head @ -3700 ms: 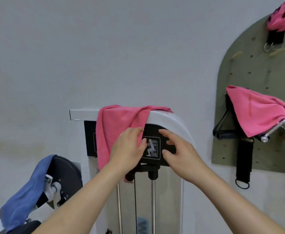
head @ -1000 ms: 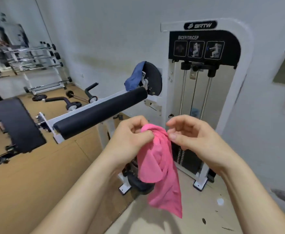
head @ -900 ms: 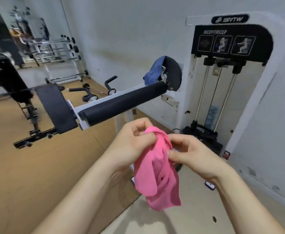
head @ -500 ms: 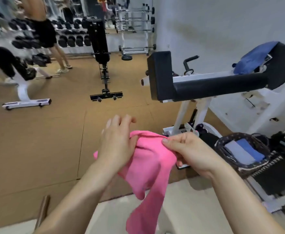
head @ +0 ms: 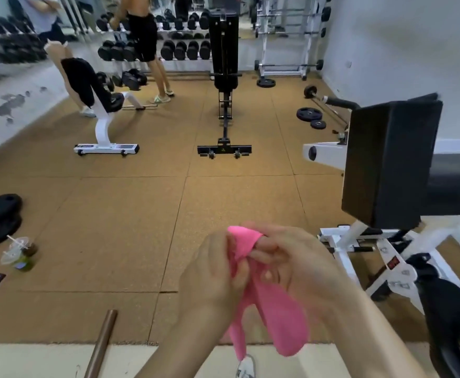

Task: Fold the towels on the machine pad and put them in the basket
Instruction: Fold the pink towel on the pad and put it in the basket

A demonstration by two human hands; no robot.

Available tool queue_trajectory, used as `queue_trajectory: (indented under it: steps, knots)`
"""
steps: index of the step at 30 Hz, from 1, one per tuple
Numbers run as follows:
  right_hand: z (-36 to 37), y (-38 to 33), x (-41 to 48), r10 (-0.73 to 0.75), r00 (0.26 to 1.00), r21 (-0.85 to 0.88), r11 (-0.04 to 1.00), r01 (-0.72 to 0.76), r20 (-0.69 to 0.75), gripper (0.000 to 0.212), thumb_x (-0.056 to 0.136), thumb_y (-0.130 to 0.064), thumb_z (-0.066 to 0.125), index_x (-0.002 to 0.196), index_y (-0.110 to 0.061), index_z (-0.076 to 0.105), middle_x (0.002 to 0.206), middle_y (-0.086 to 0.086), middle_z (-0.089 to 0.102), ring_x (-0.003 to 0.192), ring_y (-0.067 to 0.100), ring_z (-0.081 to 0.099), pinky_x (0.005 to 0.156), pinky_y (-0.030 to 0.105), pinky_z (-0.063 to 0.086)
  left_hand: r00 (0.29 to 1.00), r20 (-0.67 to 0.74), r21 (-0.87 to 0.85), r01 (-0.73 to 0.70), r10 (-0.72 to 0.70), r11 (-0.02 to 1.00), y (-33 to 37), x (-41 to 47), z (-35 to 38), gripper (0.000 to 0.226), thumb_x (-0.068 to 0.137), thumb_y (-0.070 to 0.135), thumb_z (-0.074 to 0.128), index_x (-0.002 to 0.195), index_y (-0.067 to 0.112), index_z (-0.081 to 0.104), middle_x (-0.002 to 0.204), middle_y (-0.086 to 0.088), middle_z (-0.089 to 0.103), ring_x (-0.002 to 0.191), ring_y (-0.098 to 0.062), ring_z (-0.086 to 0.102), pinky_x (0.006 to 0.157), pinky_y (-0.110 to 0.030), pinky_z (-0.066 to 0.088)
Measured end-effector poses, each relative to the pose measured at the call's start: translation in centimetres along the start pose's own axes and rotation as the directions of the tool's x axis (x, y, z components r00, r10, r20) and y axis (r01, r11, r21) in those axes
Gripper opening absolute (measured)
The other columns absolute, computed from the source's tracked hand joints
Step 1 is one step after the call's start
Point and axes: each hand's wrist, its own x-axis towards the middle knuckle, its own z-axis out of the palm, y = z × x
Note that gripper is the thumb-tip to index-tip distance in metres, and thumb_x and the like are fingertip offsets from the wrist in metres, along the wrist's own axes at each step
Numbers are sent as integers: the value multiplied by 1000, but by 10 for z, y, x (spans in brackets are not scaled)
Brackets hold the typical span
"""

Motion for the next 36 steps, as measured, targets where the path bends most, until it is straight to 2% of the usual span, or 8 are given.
queue_trajectory:
  steps: [4, 9, 16, 20, 23, 30, 33, 36]
  knots:
    - [-22, -39, 61, -89, 996, -384, 920, 73, -23, 35, 92, -9, 56, 124, -22, 63, 91, 1, 74, 73, 5, 60, 55, 14, 42, 999, 48, -49, -3, 5, 999, -7, 84, 20, 17, 82, 24, 55, 84, 35, 42, 74, 13, 59, 66, -5, 57, 56, -36, 47]
    - [-46, -82, 128, -380, 904, -776, 624, 93, -197, 17, 91, -35, 59, 84, -35, 74, 71, -14, 72, 71, 1, 66, 68, 31, 53, 939, 343, -393, 157, -14, 906, -3, 197, 26, 27, 90, 7, 53, 86, 31, 63, 68, 0, 67, 62, -20, 64, 59, -43, 55]
    - [-82, -123, 217, -781, 580, -972, 198, -125, -234, 32, 93, -46, 47, 86, -27, 72, 81, -5, 48, 84, 17, 44, 59, 38, 47, 720, 676, -387, 167, 156, 907, -19, 348, 47, 42, 85, 49, 59, 86, 8, 69, 71, -7, 65, 63, -16, 60, 54, -27, 46]
    - [-117, -146, 276, -836, 439, -934, 356, -26, -330, 22, 95, -30, 55, 88, -22, 74, 104, -6, 61, 96, 10, 52, 76, 25, 44, 589, 751, -403, 54, 297, 913, -34, 435, 82, 46, 81, 59, 62, 77, 14, 67, 70, -2, 59, 69, -14, 53, 65, -28, 40]
    - [-135, -181, 316, -740, 373, -764, 635, 115, -559, 19, 94, -17, 60, 83, -25, 73, 77, -11, 69, 68, 3, 63, 65, 12, 47, 482, 813, -429, 114, 327, 896, -40, 497, 113, 40, 84, 52, 67, 75, 13, 63, 71, 0, 57, 67, -10, 50, 62, -23, 38]
    - [-198, -262, 363, -545, -14, -545, 838, -6, -838, 25, 98, -27, 51, 84, -17, 68, 76, 13, 65, 73, 32, 62, 65, 41, 50, 40, 893, -450, 60, 448, 891, -43, 635, 165, 51, 84, 55, 61, 106, 8, 64, 91, -15, 69, 75, -30, 65, 63, -30, 50]
    - [-215, -274, 360, -462, 4, -459, 880, -120, -887, 29, 98, -28, 50, 84, -12, 70, 87, 13, 67, 84, 30, 60, 65, 33, 44, 78, 856, -516, 88, 510, 852, -18, 687, 182, 58, 77, 65, 59, 92, 8, 63, 71, 2, 60, 60, -12, 53, 52, -18, 40]
    - [-224, -291, 346, -357, 248, -406, 894, -188, -901, 40, 85, -53, 58, 73, -18, 73, 82, 5, 70, 75, 19, 63, 65, 28, 43, 96, 794, -607, 172, 600, 776, 24, 729, 208, 43, 83, 53, 65, 91, 11, 63, 78, -2, 64, 68, -15, 59, 59, -22, 47]
